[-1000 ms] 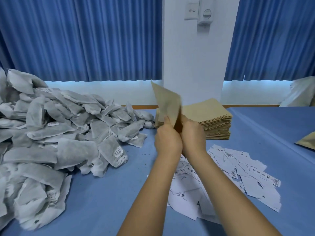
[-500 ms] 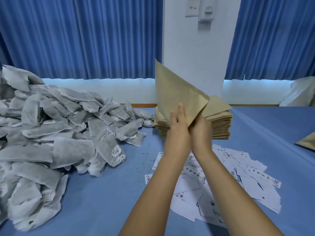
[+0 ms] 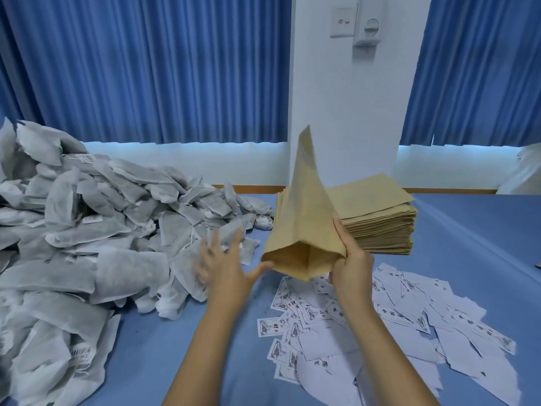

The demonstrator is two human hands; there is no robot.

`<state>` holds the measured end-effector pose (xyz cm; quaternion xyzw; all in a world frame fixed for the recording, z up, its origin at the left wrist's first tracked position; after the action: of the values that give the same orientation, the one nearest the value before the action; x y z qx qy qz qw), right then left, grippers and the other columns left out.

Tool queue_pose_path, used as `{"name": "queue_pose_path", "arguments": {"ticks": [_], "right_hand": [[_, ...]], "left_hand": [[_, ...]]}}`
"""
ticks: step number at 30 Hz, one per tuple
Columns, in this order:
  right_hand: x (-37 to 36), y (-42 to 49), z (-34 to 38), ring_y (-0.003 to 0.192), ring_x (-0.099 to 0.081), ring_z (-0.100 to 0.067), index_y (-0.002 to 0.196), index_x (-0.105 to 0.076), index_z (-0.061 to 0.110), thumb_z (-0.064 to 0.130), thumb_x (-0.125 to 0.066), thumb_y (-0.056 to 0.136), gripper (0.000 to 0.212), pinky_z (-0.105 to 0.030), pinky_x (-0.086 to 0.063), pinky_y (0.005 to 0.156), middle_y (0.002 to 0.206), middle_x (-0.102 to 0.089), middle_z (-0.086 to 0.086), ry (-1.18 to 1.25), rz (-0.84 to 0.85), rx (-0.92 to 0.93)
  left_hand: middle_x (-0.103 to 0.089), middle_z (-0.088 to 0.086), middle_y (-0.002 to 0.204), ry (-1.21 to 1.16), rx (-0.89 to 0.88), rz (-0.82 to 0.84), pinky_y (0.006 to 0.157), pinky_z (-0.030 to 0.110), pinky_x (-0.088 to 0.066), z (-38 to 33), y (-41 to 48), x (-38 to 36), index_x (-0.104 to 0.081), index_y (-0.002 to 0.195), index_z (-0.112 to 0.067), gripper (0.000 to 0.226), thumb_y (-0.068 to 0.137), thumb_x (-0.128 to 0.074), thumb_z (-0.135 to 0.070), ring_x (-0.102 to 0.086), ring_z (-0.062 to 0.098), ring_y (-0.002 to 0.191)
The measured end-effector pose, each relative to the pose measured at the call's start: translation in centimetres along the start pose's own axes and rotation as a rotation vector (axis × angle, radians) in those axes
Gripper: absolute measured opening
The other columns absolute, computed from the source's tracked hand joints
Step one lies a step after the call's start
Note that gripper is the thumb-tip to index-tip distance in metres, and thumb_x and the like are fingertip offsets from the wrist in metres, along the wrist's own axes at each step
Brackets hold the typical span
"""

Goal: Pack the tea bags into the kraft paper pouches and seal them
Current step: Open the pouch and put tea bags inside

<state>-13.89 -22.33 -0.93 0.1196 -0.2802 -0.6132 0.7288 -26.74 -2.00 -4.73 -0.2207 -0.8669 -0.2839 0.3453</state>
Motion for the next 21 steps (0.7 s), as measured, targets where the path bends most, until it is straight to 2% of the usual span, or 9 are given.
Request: {"name": "queue_pose_path", "arguments": {"ticks": [2, 4, 7, 9, 11, 13, 16, 18, 21], "right_hand": [[-0.3, -0.7, 0.2, 0.051, -0.030, -0.013, 0.135, -0.052, 0.023, -0.028, -0.039, 0.070, 0.084, -0.018, -0.026, 0.048, 0.065, -0.047, -0.007, -0.059, -0.018, 0.039], [0.1, -0.9, 0.3, 0.050, -0.026, -0.014, 0.135, -0.053, 0.021, -0.029, -0.040, 0.069, 0.083, -0.026, -0.024, 0.049, 0.058, -0.037, -0.001, -0.069, -0.059, 0.065], [0.9, -1.3, 1.0, 0.050, -0.021, -0.010, 0.136, -0.049, 0.021, -0.029, -0.040, 0.070, 0.083, -0.026, -0.018, 0.049, 0.055, -0.026, 0.006, -0.118, -0.136, 0.088], [1.2, -1.6, 1.3, 0.050, -0.019, -0.008, 0.137, -0.044, 0.021, -0.028, -0.042, 0.071, 0.082, -0.026, -0.016, 0.047, 0.054, -0.022, 0.007, -0.179, -0.154, 0.100], [1.5, -1.6, 1.2, 0.050, -0.019, -0.008, 0.138, -0.041, 0.022, -0.026, -0.045, 0.073, 0.081, -0.027, -0.016, 0.045, 0.053, -0.021, 0.007, -0.222, -0.163, 0.087], [1.8, -1.6, 0.8, 0.049, -0.019, -0.009, 0.138, -0.039, 0.025, -0.024, -0.047, 0.075, 0.080, -0.028, -0.016, 0.045, 0.053, -0.022, 0.006, -0.253, -0.174, 0.073], [1.7, -1.9, 0.7, 0.048, -0.020, -0.012, 0.137, -0.032, 0.030, -0.022, -0.048, 0.078, 0.081, -0.029, -0.016, 0.044, 0.052, -0.022, 0.004, -0.275, -0.155, 0.072], [1.4, -1.9, 0.7, 0.048, -0.019, -0.012, 0.136, -0.027, 0.033, -0.020, -0.049, 0.080, 0.080, -0.028, -0.017, 0.044, 0.052, -0.022, 0.003, -0.302, -0.133, 0.057], [1.0, -2.0, 0.8, 0.047, -0.021, -0.011, 0.138, -0.023, 0.031, -0.017, -0.051, 0.079, 0.081, -0.028, -0.018, 0.044, 0.050, -0.021, 0.005, -0.349, -0.100, 0.040]], "left_hand": [[0.012, 0.014, 0.158, 0.406, 0.330, -0.060, 0.108, 0.067, -0.004, 4.2, -0.2, 1.5, -0.011, 0.151, -0.039, 0.099, 0.070, -0.054, -0.078, 0.013, 0.043, 0.143], [0.008, 0.015, 0.158, 0.528, 0.428, 0.011, 0.105, 0.072, -0.013, 6.1, -0.6, 1.7, -0.019, 0.148, -0.040, 0.083, 0.079, -0.055, -0.068, 0.007, 0.049, 0.141], [-0.032, 0.003, 0.140, 0.550, 0.294, 0.015, 0.097, 0.055, -0.039, 4.9, -0.5, 1.1, -0.054, 0.122, -0.031, 0.039, 0.086, -0.057, -0.044, -0.030, 0.035, 0.127], [-0.044, 0.000, 0.126, 0.476, 0.166, 0.074, 0.092, 0.044, -0.044, 3.0, -0.5, 0.0, -0.061, 0.108, -0.024, 0.023, 0.087, -0.057, -0.033, -0.040, 0.026, 0.115], [-0.046, 0.002, 0.120, 0.354, 0.080, 0.139, 0.084, 0.038, -0.048, 1.6, -0.9, -1.2, -0.056, 0.105, -0.023, 0.018, 0.087, -0.056, -0.024, -0.045, 0.023, 0.107], [-0.042, 0.005, 0.123, 0.305, 0.058, 0.148, 0.080, 0.037, -0.048, 0.7, -1.7, -1.9, -0.047, 0.117, -0.027, 0.033, 0.086, -0.059, -0.026, -0.043, 0.023, 0.104], [-0.021, 0.007, 0.141, 0.495, 0.157, 0.273, 0.093, 0.055, -0.037, 1.1, -3.3, -3.3, -0.030, 0.134, -0.043, 0.064, 0.080, -0.059, -0.061, -0.024, 0.035, 0.128], [-0.019, 0.006, 0.145, 0.524, 0.152, 0.368, 0.097, 0.060, -0.032, 1.1, -3.9, -4.3, -0.034, 0.130, -0.045, 0.059, 0.080, -0.055, -0.067, -0.023, 0.037, 0.131], [-0.032, 0.003, 0.135, 0.300, -0.058, 0.204, 0.087, 0.044, -0.046, -1.2, -3.7, -3.2, -0.046, 0.118, -0.034, 0.028, 0.092, -0.055, -0.034, -0.037, 0.029, 0.119]]}}
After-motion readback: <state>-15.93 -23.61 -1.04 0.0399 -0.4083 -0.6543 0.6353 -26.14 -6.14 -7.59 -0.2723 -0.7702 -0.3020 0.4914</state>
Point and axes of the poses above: each hand's wrist, its own y-axis towards the middle knuckle, its own x-axis out of the back of the hand, z = x × y, the point moved 7 cm from there along y, towards the middle knuckle
